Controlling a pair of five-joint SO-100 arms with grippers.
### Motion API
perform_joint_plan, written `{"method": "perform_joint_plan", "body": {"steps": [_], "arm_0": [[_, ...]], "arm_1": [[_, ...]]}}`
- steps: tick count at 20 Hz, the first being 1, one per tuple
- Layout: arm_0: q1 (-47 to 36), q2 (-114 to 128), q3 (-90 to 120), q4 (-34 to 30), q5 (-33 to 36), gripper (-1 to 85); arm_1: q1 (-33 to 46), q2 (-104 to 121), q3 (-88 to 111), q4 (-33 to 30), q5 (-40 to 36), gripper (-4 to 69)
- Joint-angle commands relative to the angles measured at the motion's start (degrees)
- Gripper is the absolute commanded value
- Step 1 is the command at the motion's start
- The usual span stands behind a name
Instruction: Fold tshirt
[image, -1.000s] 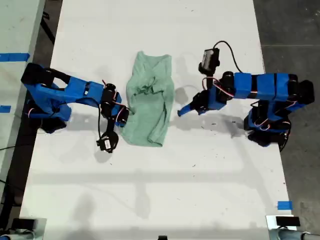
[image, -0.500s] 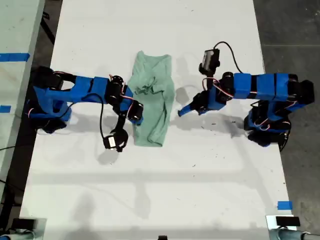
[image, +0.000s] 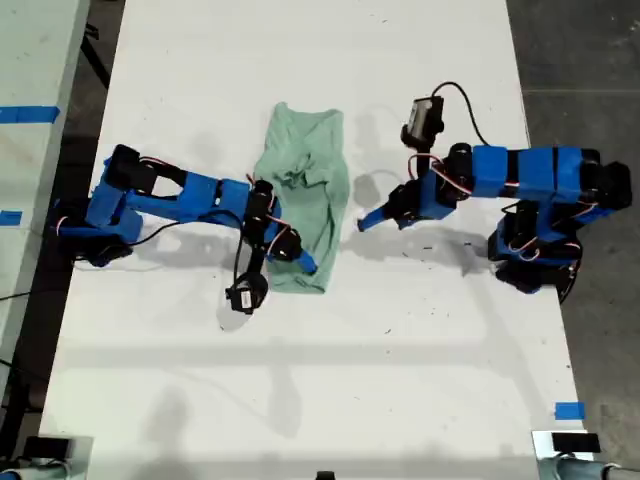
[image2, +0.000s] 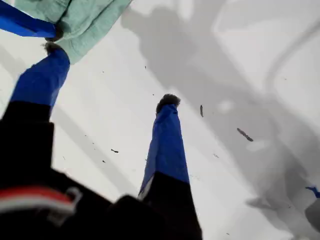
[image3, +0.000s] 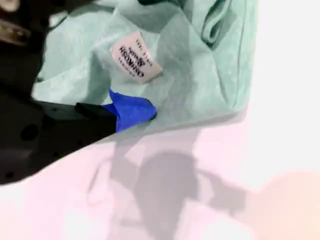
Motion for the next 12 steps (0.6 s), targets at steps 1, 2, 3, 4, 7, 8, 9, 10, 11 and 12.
{"method": "perform_joint_plan", "body": {"steps": [1, 2, 3, 4, 7, 8, 9, 10, 11, 12], "arm_0": [[-0.18, 14.68, -2.81, 10.90, -2.20, 35.9], [0.09, 19.86, -1.49, 14.06, -2.99, 35.6], [0.44, 24.70, 0.53, 17.23, -4.04, 35.3], [0.70, 29.44, 4.39, 19.25, -5.71, 34.9], [1.67, 51.33, 33.57, 8.09, -11.34, 32.9], [2.11, 59.50, 44.12, 3.16, -13.97, 32.7], [2.37, 66.53, 53.53, 0.70, -17.05, 32.3], [3.16, 72.51, 61.08, -0.26, -20.48, 32.2], [4.04, 77.96, 67.15, -1.76, -22.76, 32.2], [4.66, 82.27, 71.54, -2.64, -24.79, 31.7]], "arm_1": [[0.26, 3.78, -0.09, -0.35, 0.26, 33.1], [0.26, 4.31, 0.18, -0.09, 0.35, 33.1], [0.18, 5.01, 0.53, 0.35, 0.53, 33.1], [0.18, 6.33, 1.41, 0.88, 0.88, 33.1], [0.18, 14.41, 6.24, 2.99, 2.37, 32.8], [0.26, 17.75, 8.17, 3.96, 2.99, 32.7], [0.26, 21.27, 10.28, 5.27, 3.78, 32.7], [0.18, 24.79, 12.22, 6.42, 4.48, 32.7], [0.00, 28.39, 14.50, 7.29, 5.54, 32.6], [0.00, 32.08, 16.61, 8.09, 6.33, 32.5]]}}
